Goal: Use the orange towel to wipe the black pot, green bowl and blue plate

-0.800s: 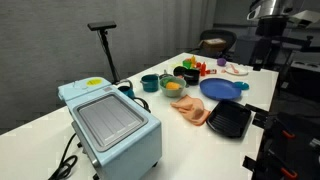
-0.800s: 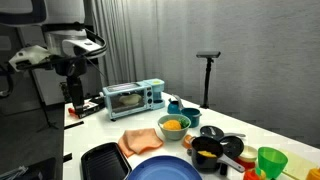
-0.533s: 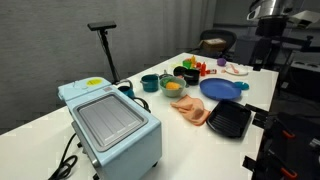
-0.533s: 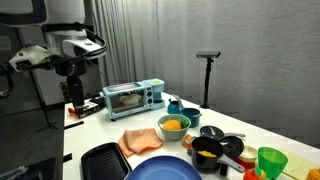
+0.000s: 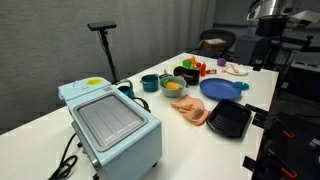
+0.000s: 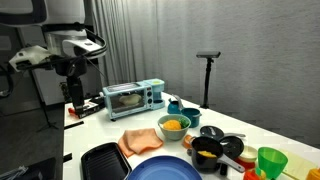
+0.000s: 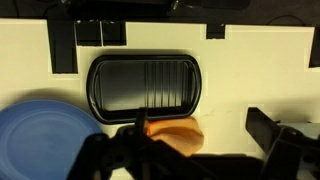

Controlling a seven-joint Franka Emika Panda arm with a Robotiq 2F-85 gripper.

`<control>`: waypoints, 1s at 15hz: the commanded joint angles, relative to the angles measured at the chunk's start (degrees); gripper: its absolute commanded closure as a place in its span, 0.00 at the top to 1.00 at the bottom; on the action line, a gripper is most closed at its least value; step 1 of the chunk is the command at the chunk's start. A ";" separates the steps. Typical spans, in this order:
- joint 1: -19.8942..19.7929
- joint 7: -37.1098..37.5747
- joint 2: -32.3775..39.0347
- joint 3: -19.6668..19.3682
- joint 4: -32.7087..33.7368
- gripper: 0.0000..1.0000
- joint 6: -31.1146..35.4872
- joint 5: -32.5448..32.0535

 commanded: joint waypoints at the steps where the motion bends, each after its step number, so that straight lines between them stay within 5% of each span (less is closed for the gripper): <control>1: -0.85 -0.38 0.08 0.74 0.10 1.00 -0.17 0.39; 8: 1.30 4.31 12.36 4.20 7.06 1.00 16.45 2.84; 15: 2.05 14.23 32.85 12.58 20.42 1.00 21.11 -5.50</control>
